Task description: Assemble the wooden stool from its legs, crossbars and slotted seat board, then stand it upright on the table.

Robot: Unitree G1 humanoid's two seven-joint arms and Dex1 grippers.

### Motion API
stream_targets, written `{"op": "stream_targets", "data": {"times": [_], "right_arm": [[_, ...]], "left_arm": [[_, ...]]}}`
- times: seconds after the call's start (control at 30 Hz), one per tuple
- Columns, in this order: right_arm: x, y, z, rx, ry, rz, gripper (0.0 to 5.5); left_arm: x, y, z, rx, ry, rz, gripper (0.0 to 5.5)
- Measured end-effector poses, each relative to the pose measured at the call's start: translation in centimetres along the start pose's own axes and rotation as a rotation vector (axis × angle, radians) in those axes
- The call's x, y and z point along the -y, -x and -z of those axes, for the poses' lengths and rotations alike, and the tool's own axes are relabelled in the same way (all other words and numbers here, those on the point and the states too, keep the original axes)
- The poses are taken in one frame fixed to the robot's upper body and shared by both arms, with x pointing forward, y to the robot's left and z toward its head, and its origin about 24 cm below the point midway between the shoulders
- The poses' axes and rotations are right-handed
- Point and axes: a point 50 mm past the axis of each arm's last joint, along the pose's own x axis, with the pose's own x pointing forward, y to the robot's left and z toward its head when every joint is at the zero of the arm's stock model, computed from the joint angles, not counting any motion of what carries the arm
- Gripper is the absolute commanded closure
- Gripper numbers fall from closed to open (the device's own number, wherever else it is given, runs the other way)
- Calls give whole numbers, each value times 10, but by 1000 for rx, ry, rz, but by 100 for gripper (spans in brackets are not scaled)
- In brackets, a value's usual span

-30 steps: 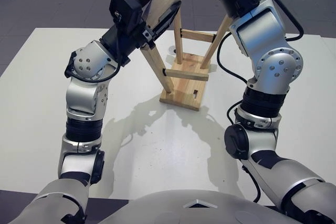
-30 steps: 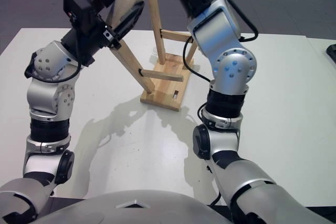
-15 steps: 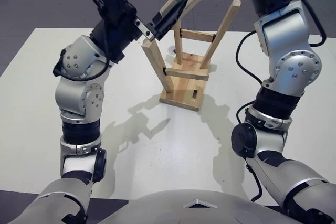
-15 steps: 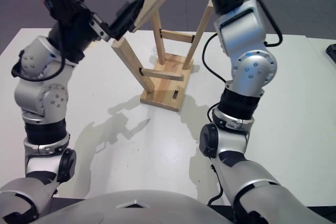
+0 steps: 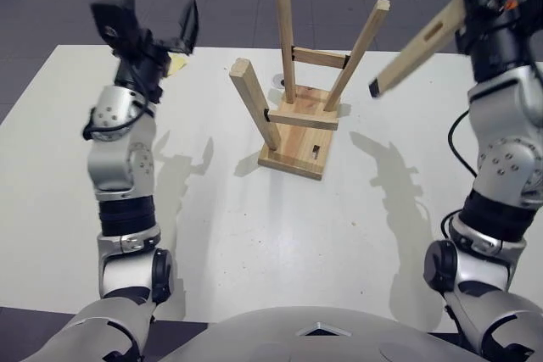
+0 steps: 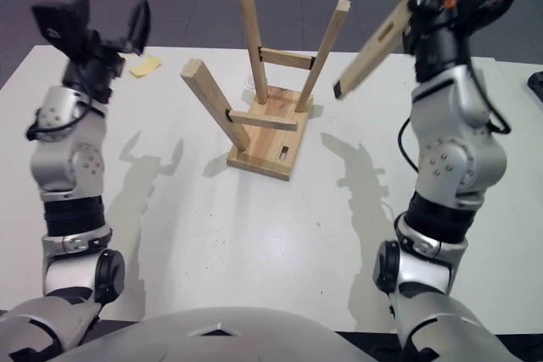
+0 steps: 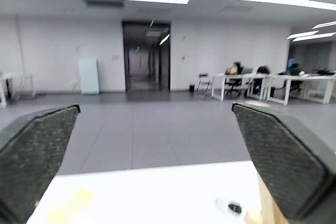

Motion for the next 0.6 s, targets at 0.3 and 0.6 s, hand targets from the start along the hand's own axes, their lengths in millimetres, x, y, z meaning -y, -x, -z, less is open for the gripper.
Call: {"op": "stream_targets", "data": {"times": [0.3, 0.6], "right_arm": [[-19, 29, 62, -214, -356, 59, 450], [-37, 35, 69, -190, -523, 63, 450]], "left_arm": [[-1, 5, 46, -198, 140, -174, 10], [3, -9, 44, -208, 184, -197, 10]]}}
